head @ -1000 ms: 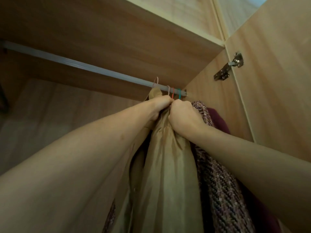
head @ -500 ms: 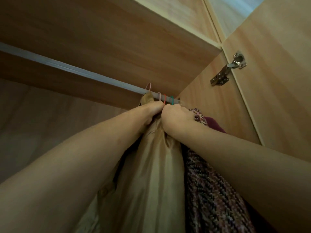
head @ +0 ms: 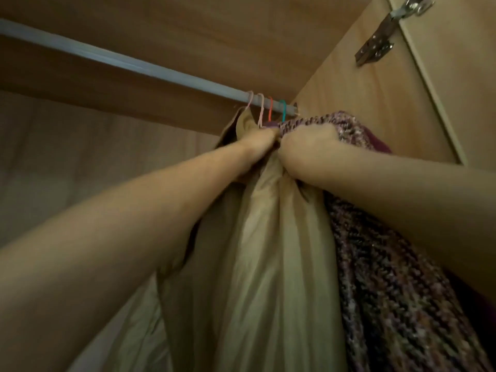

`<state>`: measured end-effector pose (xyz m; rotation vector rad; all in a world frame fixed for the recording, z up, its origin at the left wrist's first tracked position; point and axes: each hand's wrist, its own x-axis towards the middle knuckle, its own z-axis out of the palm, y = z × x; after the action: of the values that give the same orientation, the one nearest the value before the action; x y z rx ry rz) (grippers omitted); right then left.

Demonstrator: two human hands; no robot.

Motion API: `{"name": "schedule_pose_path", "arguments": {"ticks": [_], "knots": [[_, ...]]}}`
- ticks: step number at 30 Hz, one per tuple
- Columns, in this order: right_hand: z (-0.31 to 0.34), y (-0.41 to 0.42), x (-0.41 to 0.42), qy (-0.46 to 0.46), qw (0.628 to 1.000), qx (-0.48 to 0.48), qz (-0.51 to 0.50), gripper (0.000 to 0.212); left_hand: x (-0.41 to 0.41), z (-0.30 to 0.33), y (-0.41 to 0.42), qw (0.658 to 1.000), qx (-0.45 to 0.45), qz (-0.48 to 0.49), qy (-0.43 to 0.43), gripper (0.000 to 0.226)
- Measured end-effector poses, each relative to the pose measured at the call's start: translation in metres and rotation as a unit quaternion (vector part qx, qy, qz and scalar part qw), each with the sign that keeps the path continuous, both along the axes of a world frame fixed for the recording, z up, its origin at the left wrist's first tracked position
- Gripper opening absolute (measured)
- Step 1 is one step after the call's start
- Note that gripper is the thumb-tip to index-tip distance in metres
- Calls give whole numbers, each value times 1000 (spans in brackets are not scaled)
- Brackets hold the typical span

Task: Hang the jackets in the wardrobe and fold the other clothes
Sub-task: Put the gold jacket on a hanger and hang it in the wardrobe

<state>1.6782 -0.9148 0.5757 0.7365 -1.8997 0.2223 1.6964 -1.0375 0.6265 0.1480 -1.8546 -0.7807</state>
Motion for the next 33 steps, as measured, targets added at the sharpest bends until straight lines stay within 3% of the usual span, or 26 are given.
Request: {"name": "schedule_pose_path", "arguments": {"ticks": [2,4,6,8,11,14,15,18,20,22,24,27,29,33], "knots": [[1,5,3,30,999,4,-24,39,28,-1,-19,990,-38,104,84,31],[-1,3,1,48,998,1,-42,38,62,-16,-46,954,-88,227,176,23],[-6,-2,0,63,997,-4,-39,38,90,-45,-73,943,-91,259,189,13],[-17,-6,4,79,996,-22,-33,42,102,-85,-96,965,-49,221,132,23],[-41,-18,14,172,983,26,-59,49,107,-158,-111,995,37,92,6,66],[-78,-33,29,103,990,94,-24,55,103,-224,-124,972,-27,154,-178,101],[-92,-37,33,78,992,99,-19,58,99,-241,-125,959,-69,188,-202,98],[-138,-48,43,67,991,120,-6,62,92,-290,-119,963,-106,195,-150,85],[-172,-54,49,43,991,123,19,70,91,-323,-113,978,-59,149,-136,89],[-208,-59,56,19,990,136,27,80,96,-356,-97,989,23,33,-143,91],[-247,-63,64,-2,986,161,33,82,103,-385,-79,984,71,-54,-154,78],[-305,-66,77,-51,976,206,39,78,119,-418,-62,971,41,-38,-231,53],[-349,-66,87,-100,962,254,35,74,136,-439,-57,945,-14,6,-327,51],[-433,-49,111,-186,924,329,53,75,181,-486,-37,848,-136,79,-507,77]]}}
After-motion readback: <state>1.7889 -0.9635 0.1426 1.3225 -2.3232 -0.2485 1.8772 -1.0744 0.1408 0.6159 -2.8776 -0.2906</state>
